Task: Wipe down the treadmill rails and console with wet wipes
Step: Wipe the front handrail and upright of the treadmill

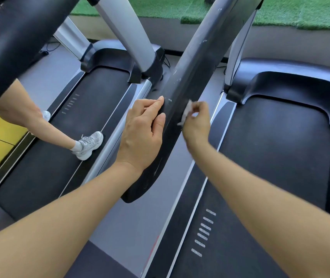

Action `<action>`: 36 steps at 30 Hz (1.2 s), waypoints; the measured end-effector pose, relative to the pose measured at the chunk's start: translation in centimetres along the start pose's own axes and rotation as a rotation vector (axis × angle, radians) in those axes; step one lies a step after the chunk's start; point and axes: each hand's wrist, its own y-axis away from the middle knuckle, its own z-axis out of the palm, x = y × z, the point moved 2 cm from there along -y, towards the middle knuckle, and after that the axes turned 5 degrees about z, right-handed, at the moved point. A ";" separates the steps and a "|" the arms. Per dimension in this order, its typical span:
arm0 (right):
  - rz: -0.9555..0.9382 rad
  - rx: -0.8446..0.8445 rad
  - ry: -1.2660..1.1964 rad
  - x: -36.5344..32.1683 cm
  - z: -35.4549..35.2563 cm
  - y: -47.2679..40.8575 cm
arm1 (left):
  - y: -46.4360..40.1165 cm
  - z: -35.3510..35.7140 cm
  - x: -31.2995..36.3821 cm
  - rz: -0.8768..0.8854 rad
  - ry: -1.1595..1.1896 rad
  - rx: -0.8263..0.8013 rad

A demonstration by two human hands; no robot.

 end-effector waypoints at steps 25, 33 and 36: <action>-0.332 -0.226 -0.020 3.2 0.5 12.0 | 6.2 -1.8 -1.2 -0.063 0.075 0.073; -0.143 -0.051 0.096 0.8 0.4 6.7 | 6.5 -1.4 -1.6 -0.020 0.034 0.116; -0.206 -0.194 -0.022 2.3 0.3 12.6 | 6.4 -1.4 -1.7 0.001 0.030 0.128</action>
